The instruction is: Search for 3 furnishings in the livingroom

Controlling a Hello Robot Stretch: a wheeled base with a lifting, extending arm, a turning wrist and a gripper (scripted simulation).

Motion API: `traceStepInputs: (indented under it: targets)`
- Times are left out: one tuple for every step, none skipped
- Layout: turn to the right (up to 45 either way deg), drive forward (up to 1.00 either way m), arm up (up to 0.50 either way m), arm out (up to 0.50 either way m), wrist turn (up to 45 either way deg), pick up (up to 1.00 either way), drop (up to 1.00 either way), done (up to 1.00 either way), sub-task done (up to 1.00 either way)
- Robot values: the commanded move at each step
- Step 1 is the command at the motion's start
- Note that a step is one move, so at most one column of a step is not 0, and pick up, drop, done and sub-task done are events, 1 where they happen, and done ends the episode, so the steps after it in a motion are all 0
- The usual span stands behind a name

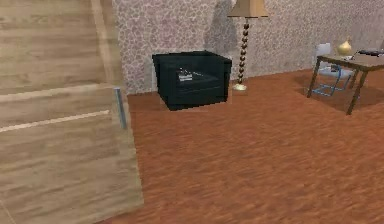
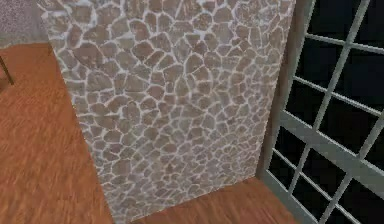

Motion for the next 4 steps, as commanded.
traceStepInputs:
  targets:
    - [0.0,1.0,0.0,0.0,0.0,0.0,0.0,0.0,0.0]
    - [0.0,0.3,0.0,0.0,0.0,0.0,0.0,0.0,0.0]
    - [-6.0,0.0,0.0,0.0,0.0,0.0,0.0,0.0,0.0]
    - [0.0,0.6,0.0,0.0,0.0,0.0,0.0,0.0,0.0]
